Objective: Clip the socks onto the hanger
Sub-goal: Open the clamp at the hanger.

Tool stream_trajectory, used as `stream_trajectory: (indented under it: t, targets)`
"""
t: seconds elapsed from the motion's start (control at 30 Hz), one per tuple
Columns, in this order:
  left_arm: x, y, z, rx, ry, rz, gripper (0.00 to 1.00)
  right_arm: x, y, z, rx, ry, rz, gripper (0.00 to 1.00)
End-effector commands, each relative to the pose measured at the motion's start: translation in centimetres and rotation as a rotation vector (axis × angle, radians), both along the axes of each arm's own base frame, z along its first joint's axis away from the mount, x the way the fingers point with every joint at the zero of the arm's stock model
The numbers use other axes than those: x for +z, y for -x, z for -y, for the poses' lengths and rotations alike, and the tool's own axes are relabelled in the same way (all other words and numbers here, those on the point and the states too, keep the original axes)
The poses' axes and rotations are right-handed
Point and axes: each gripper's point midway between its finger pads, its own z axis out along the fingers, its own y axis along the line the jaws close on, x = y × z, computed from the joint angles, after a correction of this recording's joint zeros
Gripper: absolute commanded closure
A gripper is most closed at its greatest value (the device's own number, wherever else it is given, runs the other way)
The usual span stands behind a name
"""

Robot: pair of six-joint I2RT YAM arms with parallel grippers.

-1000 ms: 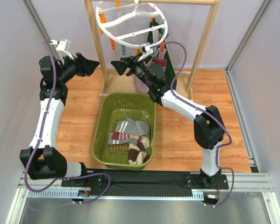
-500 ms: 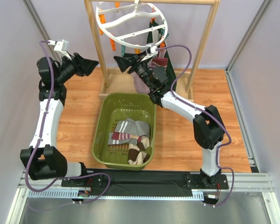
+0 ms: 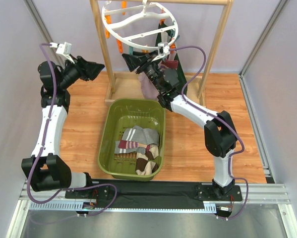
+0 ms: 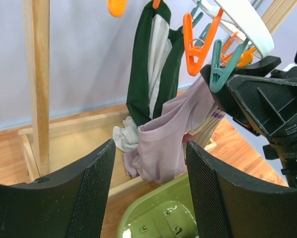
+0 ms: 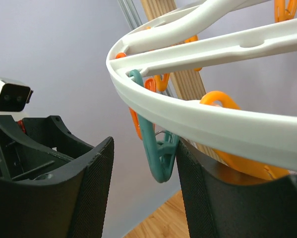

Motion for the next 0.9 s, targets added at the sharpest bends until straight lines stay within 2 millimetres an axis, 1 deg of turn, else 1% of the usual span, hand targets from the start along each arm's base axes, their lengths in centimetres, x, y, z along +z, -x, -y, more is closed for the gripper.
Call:
stream_trajectory:
  t: [0.0, 0.1, 0.13, 0.2, 0.23, 0.3, 0.37, 0.4, 0.43, 0.47, 0.5, 0.53, 0.57, 0.6, 0.63, 0.67, 0.7, 0.73, 0.77, 0.8, 0.83, 0.87]
  targets:
    - [0.9, 0.5, -0.2, -0.013, -0.002, 0.042, 0.34, 3.7, 0.1, 1.0, -0.021, -0.093, 0.081, 0.46]
    - [0.9, 0.5, -0.2, -0.017, 0.001, 0.043, 0.34, 3.7, -0.1, 0.9, -0.018, -0.099, 0.077, 0.53]
    - [0.9, 0.5, -0.2, -0.017, 0.002, 0.042, 0.34, 3.5, -0.3, 0.9, -0.018, -0.095, 0.073, 0.61]
    - [0.9, 0.5, -0.2, -0.019, 0.003, 0.043, 0.34, 3.4, -0.3, 1.1, -0.020, -0.097, 0.069, 0.64]
    - [0.8, 0.4, -0.3, -0.018, 0.006, 0.040, 0.34, 3.1, -0.3, 1.1, -0.019, -0.098, 0.064, 0.70]
    - [0.7, 0.4, -0.2, -0.024, 0.009, 0.039, 0.34, 2.8, -0.2, 1.4, -0.020, -0.095, 0.055, 0.76]
    - [1.0, 0.5, 0.0, -0.039, 0.022, 0.044, 0.34, 2.6, -0.1, 1.8, -0.025, -0.092, 0.047, 0.81]
    - [1.0, 0.5, 0.1, -0.048, 0.033, 0.043, 0.34, 3.1, 0.2, 2.1, -0.018, -0.099, 0.051, 0.89]
    - [1.0, 0.6, 0.3, -0.066, 0.044, 0.042, 0.35, 3.1, 0.2, 2.2, -0.015, -0.095, 0.048, 0.92]
    - [1.4, 0.9, 0.9, -0.116, 0.082, 0.048, 0.35, 3.2, 0.5, 2.6, -0.011, -0.092, 0.043, 0.94]
    - [1.7, 1.0, 1.2, -0.149, 0.108, 0.051, 0.36, 3.2, 0.6, 2.8, -0.009, -0.088, 0.034, 1.00]
    - [3.7, 1.6, 1.7, -0.196, 0.109, 0.156, 0.36, 2.8, 0.6, 2.9, -0.005, -0.071, 0.020, 1.00]
    - [3.9, 2.5, 2.4, -0.268, 0.133, 0.165, 0.36, 3.2, 1.1, 3.5, 0.004, -0.061, 0.025, 1.00]
    - [4.1, 2.5, 2.9, -0.328, 0.238, 0.098, 0.36, 3.1, 1.3, 3.8, 0.013, -0.053, 0.018, 1.00]
    - [5.9, 4.0, 3.8, -0.408, 0.242, 0.208, 0.36, 2.5, 1.2, 4.1, 0.029, -0.038, -0.006, 1.00]
    - [6.0, 3.4, 4.2, -0.456, 0.279, 0.206, 0.36, 3.4, 2.3, 4.6, 0.064, -0.026, 0.012, 1.00]
    - [6.7, 4.2, 4.9, -0.534, 0.359, 0.149, 0.36, 3.1, 2.4, 4.8, 0.073, -0.006, -0.010, 1.00]
    - [8.6, 5.7, 6.4, -0.616, 0.347, 0.240, 0.37, 4.0, 2.8, 5.9, 0.070, -0.002, -0.001, 1.00]
    - [8.1, 4.9, 7.3, -0.653, 0.371, 0.210, 0.38, 4.1, 3.4, 5.8, 0.100, 0.025, 0.003, 1.00]
    - [8.4, 5.1, 8.6, -0.693, 0.382, 0.204, 0.39, 3.6, 3.3, 6.1, 0.111, 0.056, -0.025, 1.00]
    - [8.6, 5.2, 10.2, -0.725, 0.394, 0.181, 0.39, 3.9, 3.5, 6.3, 0.128, 0.064, -0.027, 1.00]
    - [9.2, 5.2, 11.1, -0.730, 0.384, 0.192, 0.39, 4.8, 4.0, 6.9, 0.153, 0.076, -0.009, 1.00]
